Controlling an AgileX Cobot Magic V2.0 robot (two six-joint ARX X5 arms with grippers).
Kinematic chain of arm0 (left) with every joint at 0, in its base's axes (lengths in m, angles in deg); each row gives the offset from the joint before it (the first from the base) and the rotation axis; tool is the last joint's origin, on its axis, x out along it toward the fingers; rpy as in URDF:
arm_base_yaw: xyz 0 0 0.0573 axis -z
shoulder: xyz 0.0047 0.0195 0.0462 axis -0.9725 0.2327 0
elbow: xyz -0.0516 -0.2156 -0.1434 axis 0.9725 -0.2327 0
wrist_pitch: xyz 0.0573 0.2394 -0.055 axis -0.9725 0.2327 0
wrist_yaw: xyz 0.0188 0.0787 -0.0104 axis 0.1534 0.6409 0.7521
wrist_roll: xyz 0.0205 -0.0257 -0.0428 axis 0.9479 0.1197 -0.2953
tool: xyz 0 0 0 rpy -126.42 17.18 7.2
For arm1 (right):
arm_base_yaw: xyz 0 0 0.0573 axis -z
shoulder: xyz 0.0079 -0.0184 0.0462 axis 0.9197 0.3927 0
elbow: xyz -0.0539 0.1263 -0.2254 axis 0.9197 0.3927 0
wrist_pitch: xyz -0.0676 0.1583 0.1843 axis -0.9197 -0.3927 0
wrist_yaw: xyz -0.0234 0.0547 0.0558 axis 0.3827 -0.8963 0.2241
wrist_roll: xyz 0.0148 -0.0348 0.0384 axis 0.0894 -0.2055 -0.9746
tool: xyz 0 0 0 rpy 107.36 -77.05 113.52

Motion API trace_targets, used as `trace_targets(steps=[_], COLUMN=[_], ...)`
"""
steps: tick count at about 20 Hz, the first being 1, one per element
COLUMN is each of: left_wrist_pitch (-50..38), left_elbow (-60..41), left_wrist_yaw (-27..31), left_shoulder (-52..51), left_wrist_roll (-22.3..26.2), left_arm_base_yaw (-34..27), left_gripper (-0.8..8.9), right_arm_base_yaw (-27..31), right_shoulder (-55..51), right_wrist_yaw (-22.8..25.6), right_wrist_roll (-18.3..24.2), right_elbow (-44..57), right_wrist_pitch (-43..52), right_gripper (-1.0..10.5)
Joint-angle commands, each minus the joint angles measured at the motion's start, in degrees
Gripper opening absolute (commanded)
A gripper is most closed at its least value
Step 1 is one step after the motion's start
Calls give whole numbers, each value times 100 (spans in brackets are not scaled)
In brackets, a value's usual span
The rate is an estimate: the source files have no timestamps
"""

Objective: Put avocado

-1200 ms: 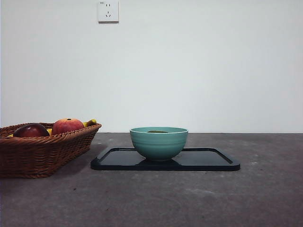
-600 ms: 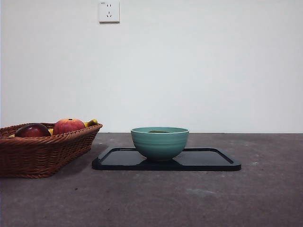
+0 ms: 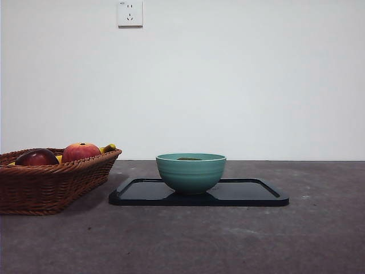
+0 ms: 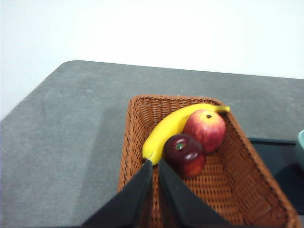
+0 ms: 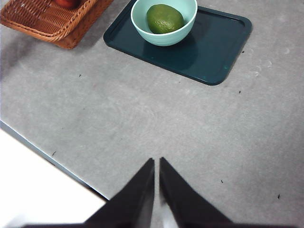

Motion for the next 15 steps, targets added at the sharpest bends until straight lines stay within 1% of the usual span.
trace_targets(steps=[1, 6, 9, 11, 13, 15], left_wrist_pitch=[-466, -507, -509, -826, -769, -758], left_elbow=[-564, -1209, -1375, -1480, -1478, -1478], left_wrist_yaw=[-11, -11, -11, -15, -13, -13], left_shoulder=[-170, -328, -378, -393, -466, -535], left_wrist_roll=[76, 76, 92, 92, 98, 232], left_arm_base_yaw=[0, 0, -4, -42, -98, -129], left_gripper=[19, 19, 19, 19, 19, 19], right_arm_base_yaw=[-61, -61, -61, -61, -61, -61], right_shoulder=[11, 11, 11, 11, 11, 11], right_wrist_yaw=[24, 24, 24, 24, 24, 24], right_wrist_roll=[-55, -57, -57, -55, -55, -55], right_elbow=[-39, -39, -39, -39, -39, -39], right_wrist_pitch=[59, 59, 59, 59, 59, 59], right_gripper=[9, 9, 9, 9, 9, 9])
